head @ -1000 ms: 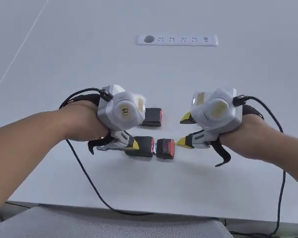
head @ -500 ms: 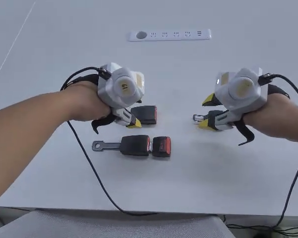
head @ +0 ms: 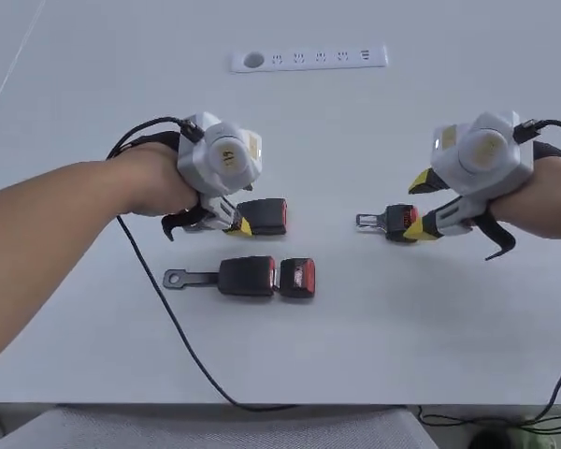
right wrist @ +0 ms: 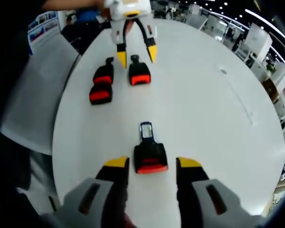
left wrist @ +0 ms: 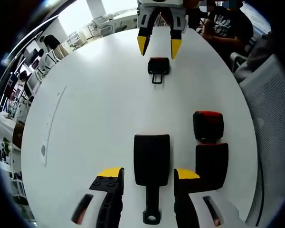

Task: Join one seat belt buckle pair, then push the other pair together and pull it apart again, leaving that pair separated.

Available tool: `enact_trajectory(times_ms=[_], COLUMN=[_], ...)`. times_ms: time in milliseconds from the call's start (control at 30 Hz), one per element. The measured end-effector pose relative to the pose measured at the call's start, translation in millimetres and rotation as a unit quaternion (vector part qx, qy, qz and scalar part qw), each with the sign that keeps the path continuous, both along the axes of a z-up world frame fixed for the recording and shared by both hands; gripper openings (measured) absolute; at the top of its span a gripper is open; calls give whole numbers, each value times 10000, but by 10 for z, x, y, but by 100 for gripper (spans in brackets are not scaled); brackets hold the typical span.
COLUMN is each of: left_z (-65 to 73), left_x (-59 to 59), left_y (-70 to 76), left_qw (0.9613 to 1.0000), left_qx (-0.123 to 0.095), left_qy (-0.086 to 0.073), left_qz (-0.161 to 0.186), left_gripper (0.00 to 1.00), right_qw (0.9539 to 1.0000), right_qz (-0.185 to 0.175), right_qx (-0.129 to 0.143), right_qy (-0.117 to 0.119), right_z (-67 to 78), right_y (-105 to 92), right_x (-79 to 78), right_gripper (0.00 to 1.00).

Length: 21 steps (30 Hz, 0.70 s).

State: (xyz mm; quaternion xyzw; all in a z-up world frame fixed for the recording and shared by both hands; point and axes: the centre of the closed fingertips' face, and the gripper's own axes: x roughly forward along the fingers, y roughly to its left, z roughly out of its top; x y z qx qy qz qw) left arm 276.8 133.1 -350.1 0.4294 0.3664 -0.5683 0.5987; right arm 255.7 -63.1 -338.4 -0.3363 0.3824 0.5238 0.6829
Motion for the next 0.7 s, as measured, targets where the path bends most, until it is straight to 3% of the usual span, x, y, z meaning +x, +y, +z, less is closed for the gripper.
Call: enact_trajectory(times_ms=[67,300,567,700], left_z=[-38,-143,-177,-178], left_x=[13,-46,4,4], left_y=[19,0,-15,-17], left_qw=[10000,9996,9996,9996], left_qx=[61,73,48,66], left_qy=[-11,228,280,256], left_qz=[-9,-175,-71,-137], left_gripper=[46,37,33,32], right_qw=[10000,9997,9991,9988], right_qz=[9,40,258,409], right_qx=[-2,64,-135,-120], right_qy=[29,253,301,248], right_z=[-22,-132,-273,-267], right_y=[5,38,35,53], right_x=[-5,-22,-46,-36], right_gripper=[40,39,35,34])
